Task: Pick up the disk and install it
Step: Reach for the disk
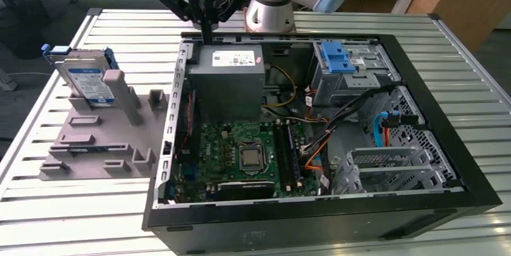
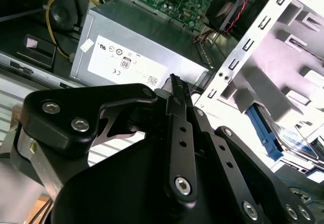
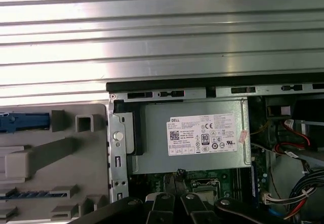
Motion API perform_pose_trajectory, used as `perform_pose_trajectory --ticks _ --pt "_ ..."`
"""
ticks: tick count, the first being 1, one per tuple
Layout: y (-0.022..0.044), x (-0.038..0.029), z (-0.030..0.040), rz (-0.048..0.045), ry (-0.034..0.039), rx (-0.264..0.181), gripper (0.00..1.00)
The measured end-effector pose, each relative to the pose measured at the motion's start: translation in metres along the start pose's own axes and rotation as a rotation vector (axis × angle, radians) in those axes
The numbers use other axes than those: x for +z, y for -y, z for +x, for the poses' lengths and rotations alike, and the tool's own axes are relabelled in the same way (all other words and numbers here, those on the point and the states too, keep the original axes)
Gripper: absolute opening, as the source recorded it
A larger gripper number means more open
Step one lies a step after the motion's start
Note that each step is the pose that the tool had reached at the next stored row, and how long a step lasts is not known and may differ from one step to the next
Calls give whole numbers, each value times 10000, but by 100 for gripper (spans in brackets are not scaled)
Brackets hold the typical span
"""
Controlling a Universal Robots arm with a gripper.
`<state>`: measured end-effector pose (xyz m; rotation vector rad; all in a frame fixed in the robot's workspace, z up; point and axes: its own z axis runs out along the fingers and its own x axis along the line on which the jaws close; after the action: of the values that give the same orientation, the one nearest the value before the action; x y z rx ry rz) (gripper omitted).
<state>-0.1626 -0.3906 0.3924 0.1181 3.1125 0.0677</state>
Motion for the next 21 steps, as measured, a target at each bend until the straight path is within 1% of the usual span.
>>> perform_pose_trajectory --ticks 17,21 --pt "-15 2 98 0 0 0 11" --pt "-28 5 136 0 0 0 11"
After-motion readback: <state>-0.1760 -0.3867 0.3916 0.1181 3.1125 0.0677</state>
